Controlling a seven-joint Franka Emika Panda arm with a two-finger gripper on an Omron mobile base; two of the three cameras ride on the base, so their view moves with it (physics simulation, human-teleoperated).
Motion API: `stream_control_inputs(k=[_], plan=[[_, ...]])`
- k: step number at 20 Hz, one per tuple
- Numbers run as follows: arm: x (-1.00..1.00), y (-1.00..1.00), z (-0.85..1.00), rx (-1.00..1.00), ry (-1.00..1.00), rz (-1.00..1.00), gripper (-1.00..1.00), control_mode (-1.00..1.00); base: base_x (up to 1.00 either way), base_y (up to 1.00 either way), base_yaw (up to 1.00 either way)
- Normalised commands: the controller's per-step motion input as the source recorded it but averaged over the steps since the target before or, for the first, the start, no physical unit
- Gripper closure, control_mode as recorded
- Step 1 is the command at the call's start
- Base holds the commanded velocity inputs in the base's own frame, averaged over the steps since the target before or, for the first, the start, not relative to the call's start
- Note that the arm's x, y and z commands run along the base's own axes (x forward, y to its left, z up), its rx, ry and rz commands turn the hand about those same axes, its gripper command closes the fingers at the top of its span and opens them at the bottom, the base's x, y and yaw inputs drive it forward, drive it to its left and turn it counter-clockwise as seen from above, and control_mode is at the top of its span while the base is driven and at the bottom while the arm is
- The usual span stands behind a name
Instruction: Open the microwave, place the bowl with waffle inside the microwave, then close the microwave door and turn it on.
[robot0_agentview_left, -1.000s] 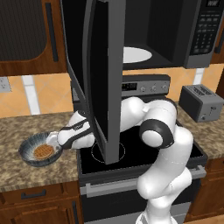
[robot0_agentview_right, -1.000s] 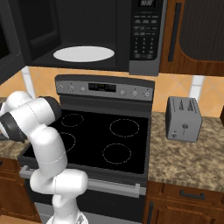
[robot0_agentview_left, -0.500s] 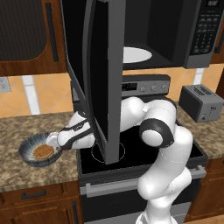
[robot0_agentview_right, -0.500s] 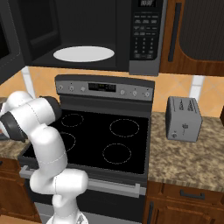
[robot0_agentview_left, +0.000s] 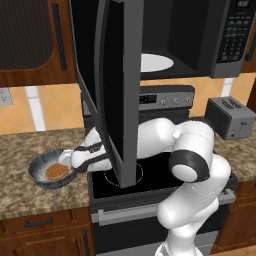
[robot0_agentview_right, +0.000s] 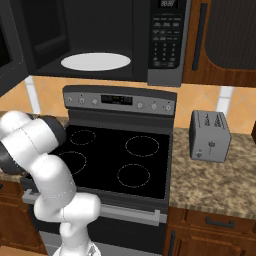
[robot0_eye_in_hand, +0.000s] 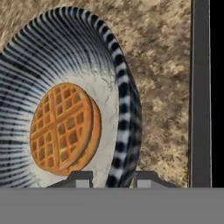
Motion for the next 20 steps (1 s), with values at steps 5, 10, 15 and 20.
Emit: stream_control_inputs(k=[5,10,15,20], plan=[[0.00,-0.49,0.39,0.00,0.00,-0.24,1.00,-1.00,0.00,0.00,0.00],[-0.11,-0.67,0.46,0.00,-0.03,-0.24,1.00,-1.00,0.00,0.00,0.00],[-0.40,-0.80,0.47,0.03,0.00,-0.16,1.00,-1.00,0.00,0.00,0.00],[-0.54,-0.90,0.49,0.05,0.00,-0.16,1.00,-1.00,0.00,0.00,0.00]])
